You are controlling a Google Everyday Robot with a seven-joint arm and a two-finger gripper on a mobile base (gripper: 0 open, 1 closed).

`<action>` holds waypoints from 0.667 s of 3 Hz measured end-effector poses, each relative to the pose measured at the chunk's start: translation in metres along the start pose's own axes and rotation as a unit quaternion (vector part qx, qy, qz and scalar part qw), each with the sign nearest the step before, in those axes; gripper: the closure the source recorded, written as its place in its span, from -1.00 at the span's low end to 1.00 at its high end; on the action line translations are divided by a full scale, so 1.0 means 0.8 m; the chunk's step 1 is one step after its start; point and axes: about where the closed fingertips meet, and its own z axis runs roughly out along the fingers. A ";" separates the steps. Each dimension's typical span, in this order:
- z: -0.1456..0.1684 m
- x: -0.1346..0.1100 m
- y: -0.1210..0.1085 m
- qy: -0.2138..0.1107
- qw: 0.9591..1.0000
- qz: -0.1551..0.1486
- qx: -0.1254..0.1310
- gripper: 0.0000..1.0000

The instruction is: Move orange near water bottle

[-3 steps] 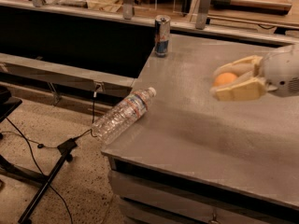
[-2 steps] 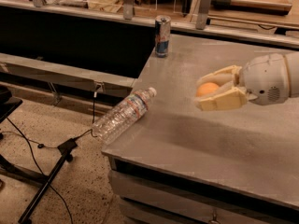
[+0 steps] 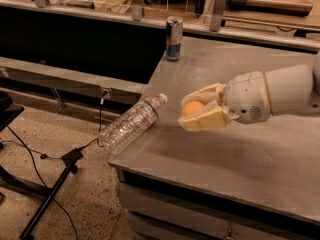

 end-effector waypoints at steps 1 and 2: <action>0.033 0.007 -0.001 -0.010 1.000 -0.002 0.000 1.00; 0.049 0.013 0.003 -0.017 1.000 0.004 -0.002 1.00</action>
Offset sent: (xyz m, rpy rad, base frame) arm 0.0043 0.0385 -0.0391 0.0567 0.0137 -0.0097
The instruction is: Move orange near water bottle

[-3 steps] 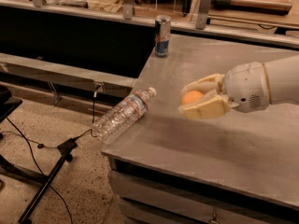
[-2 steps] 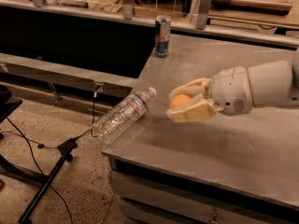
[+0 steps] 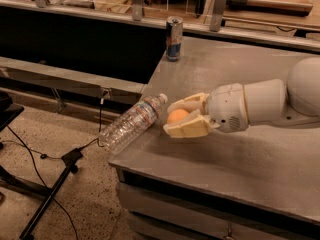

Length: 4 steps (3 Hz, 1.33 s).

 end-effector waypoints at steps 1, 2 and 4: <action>0.015 0.005 0.010 -0.004 1.000 0.006 -0.010 1.00; 0.025 0.007 0.018 -0.006 1.000 0.006 -0.002 0.62; 0.026 0.012 0.013 -0.017 0.999 0.022 0.043 -0.33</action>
Offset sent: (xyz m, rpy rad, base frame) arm -0.0128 0.0200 -0.0158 0.0164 -0.0015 -0.0380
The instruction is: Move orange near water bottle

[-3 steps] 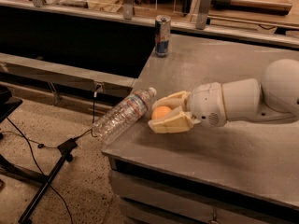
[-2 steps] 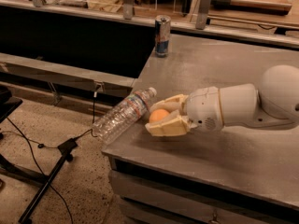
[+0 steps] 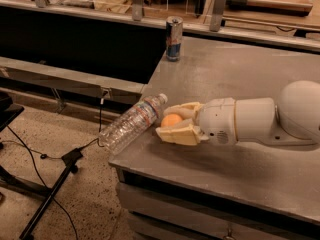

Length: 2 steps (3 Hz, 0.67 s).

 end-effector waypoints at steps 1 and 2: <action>0.002 -0.002 0.002 0.001 1.000 -0.002 -0.002 -0.79; 0.003 -0.003 0.003 0.001 1.000 -0.003 -0.003 -1.00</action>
Offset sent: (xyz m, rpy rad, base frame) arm -0.0005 0.0018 0.0006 -0.0020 -0.0014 0.0048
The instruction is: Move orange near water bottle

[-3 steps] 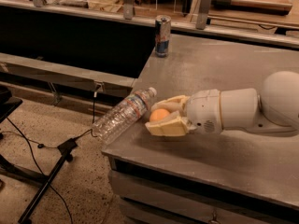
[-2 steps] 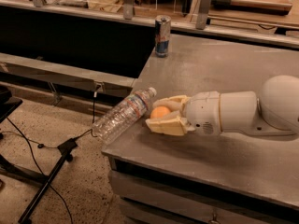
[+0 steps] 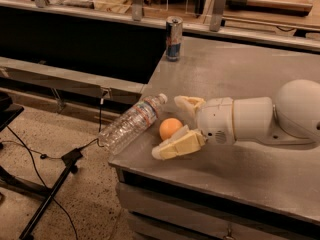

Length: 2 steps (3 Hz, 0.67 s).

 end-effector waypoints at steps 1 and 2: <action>0.000 0.000 0.000 0.000 1.000 0.000 0.000 -1.00; -0.027 -0.007 -0.013 -0.018 1.000 -0.022 0.002 -1.00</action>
Offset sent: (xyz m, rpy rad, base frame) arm 0.0140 -0.0601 0.0325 0.0596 -0.1346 0.0184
